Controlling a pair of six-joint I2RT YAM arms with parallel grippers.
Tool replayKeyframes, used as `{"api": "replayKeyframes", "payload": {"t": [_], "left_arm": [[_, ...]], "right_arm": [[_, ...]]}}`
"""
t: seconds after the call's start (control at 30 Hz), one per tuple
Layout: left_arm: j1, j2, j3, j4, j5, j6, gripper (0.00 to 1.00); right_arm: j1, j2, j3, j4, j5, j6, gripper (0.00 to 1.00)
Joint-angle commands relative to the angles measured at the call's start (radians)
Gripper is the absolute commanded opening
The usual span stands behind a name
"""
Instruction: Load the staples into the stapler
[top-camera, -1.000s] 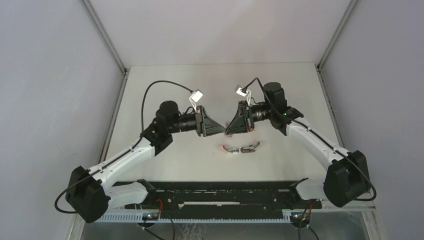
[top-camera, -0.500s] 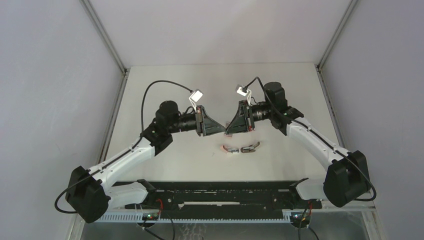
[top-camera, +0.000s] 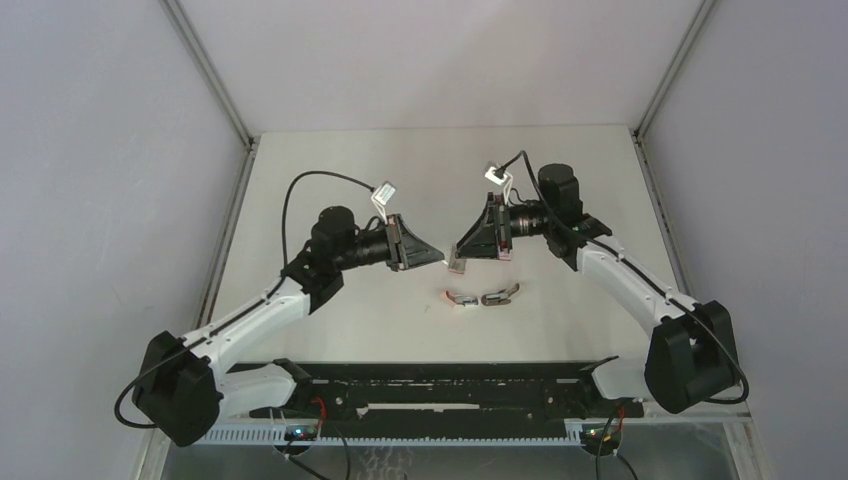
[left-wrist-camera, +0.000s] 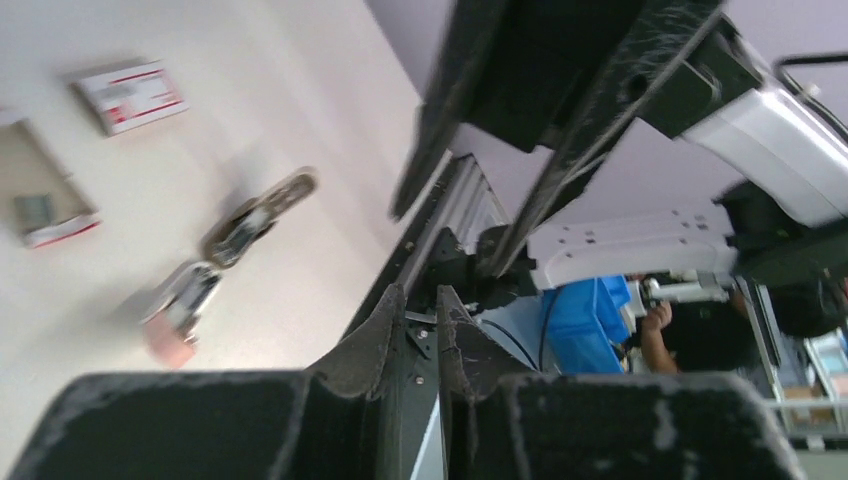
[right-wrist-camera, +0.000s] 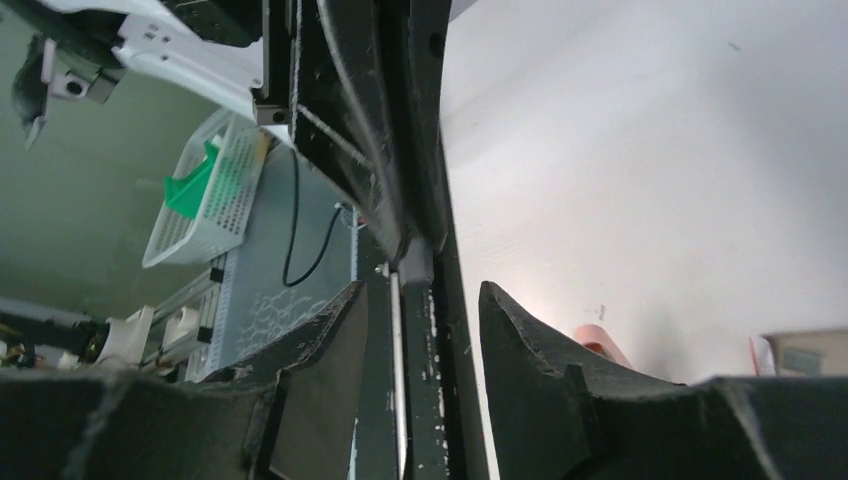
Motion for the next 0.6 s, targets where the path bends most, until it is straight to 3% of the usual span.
{"api": "replayKeyframes", "payload": {"t": [0.0,0.1,0.27,0.43,0.57], "left_arm": [[0.097,0.010,-0.085,-0.017,-0.065,-0.088,0.11],[0.175,0.018,-0.115,-0.170,-0.111,-0.025,0.11],[0.188,0.068,-0.049,-0.526,-0.228,0.169,0.11],[0.188,0.162,0.003,-0.739,-0.292,0.281,0.11],[0.187,0.230,0.034,-0.836,-0.334,0.316,0.10]], "right_arm": [[-0.044,-0.025,-0.043,0.083,0.080,0.042,0.45],[-0.055,-0.038,-0.053,0.034,0.166,0.007,0.45],[-0.044,-0.062,-0.053,-0.062,0.344,-0.041,0.44],[-0.017,-0.076,-0.053,-0.163,0.543,-0.065,0.44],[0.016,-0.086,-0.070,-0.186,0.605,-0.071,0.43]]}}
